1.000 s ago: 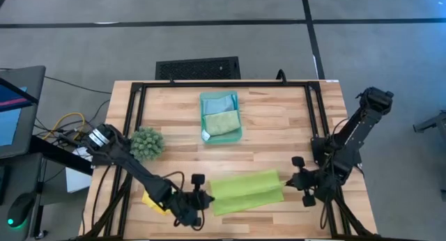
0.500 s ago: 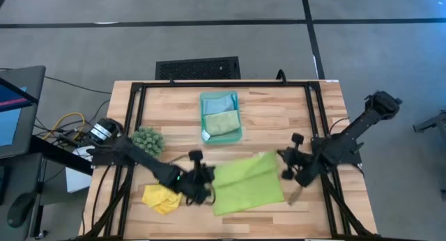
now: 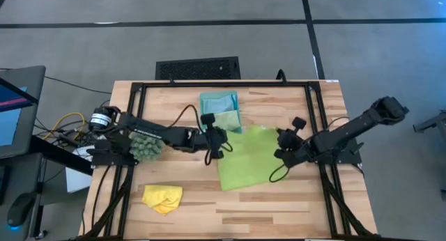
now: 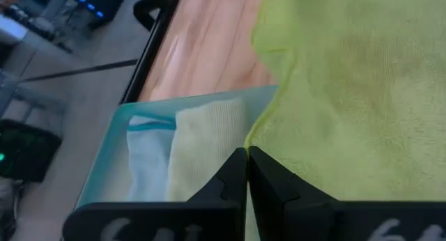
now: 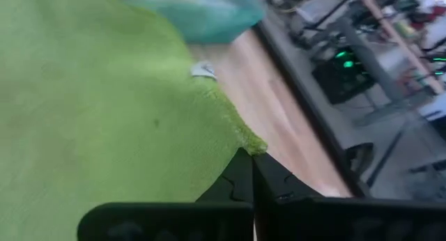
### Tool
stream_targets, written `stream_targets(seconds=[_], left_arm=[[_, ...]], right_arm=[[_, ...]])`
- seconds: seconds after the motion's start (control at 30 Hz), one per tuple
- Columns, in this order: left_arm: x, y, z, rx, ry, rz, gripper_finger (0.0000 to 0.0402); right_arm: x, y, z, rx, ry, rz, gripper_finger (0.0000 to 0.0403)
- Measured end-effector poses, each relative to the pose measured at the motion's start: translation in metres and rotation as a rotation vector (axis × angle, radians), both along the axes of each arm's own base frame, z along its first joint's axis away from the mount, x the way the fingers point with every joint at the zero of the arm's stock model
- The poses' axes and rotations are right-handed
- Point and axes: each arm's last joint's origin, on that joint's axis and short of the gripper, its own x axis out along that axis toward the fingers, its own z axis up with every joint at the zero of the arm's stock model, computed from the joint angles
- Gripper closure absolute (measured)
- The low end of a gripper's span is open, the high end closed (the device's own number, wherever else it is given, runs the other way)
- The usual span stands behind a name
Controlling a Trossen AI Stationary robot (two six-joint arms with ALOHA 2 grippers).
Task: Fold microfiber towels
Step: Fold the light green microfiber cloth
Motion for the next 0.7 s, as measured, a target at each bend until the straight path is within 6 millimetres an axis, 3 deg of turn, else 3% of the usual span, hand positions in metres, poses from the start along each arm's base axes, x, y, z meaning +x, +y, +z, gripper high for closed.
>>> stream_targets(seconds=[0.17, 0.5, 0.7], left_arm=[[-0.002, -0.018, -0.004, -0.075, 0.019, -0.116, 0.0401], [-0.041, -0.103, -0.037, -0.202, 0.036, -0.247, 0.0401], [-0.055, -0.126, -0.048, -0.247, -0.086, -0.263, 0.0401]], right_arm=[[-0.011, 0.014, -0.004, 0.075, 0.034, 0.062, 0.0397], [-0.034, 0.051, -0.01, 0.317, 0.117, 0.266, 0.0396], [-0.042, 0.068, -0.009, 0.376, 0.107, 0.363, 0.0393]])
